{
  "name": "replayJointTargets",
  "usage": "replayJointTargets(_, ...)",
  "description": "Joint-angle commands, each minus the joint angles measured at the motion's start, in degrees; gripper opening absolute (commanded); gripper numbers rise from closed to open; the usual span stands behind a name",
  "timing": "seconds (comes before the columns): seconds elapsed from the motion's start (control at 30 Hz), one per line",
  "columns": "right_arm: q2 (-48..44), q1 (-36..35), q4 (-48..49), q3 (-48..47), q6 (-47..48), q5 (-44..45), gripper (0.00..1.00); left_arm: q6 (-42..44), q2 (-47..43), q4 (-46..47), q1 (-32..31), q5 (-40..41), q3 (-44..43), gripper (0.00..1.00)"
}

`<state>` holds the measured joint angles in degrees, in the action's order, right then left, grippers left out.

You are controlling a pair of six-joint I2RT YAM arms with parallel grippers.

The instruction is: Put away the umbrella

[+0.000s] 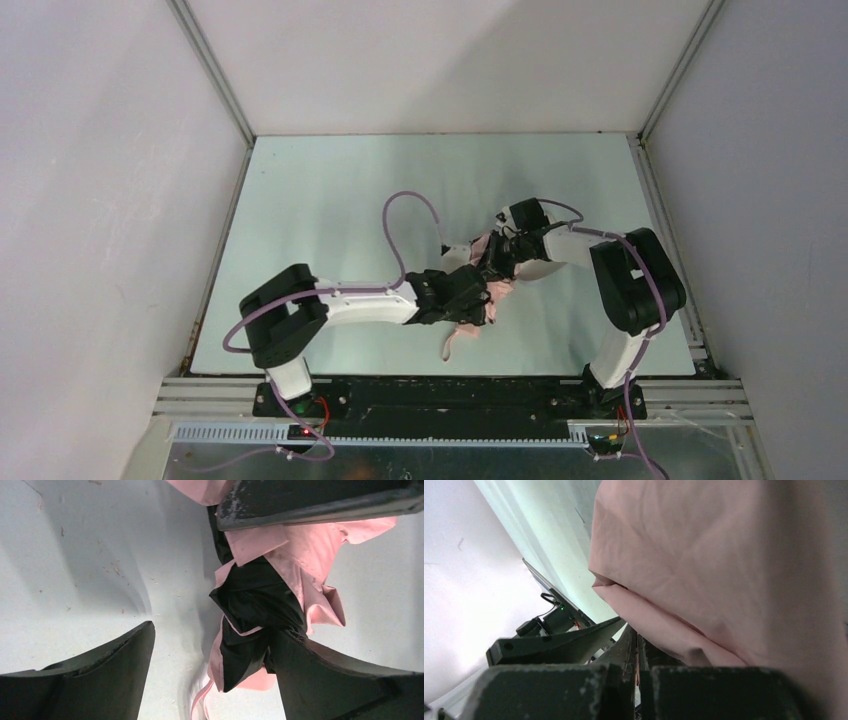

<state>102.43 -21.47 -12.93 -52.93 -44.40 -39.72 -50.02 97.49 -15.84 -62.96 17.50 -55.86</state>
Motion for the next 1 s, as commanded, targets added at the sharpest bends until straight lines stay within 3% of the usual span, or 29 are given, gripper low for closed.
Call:
replayJointTargets(0.0, -0.5, 1.4, 1.8, 1.5, 0.5, 0.7, 0.0, 4.1, 5.2, -10.9, -2.7, 13.5, -5.7, 0.87)
replayJointTargets(0.17, -1.7, 2.1, 0.2, 1.5, 1.9, 1.0, 0.0, 8.5, 0.3, -7.7, -2.7, 12.2, -3.5, 0.89)
replayJointTargets(0.4, -3.4, 2.3, -1.5, 1.6, 3.3, 2.6, 0.0, 11.2, -11.5, 1.3, 1.5, -0.5, 2.2, 0.99)
replayJointTargets(0.53, -4.4, 2.3, 1.2, 3.6, 1.8, 2.1, 0.0, 6.4, -11.9, 8.8, 5.3, -9.0, 6.0, 1.0)
replayJointTargets(0.67, -5.0, 2.3, 3.0, 4.9, 0.6, 2.1, 0.0, -6.1, -11.9, 19.7, 5.1, -11.1, 12.3, 1.0)
replayJointTargets(0.83, -5.0, 2.3, 4.5, 5.3, -0.4, 1.5, 0.0, -7.4, -7.0, 12.8, 2.9, -5.5, 7.4, 1.0)
replayJointTargets(0.97, -5.0, 2.4, 4.9, 5.3, -0.4, 1.1, 0.0, -1.8, -0.9, 5.6, 1.7, -2.1, 0.8, 1.0)
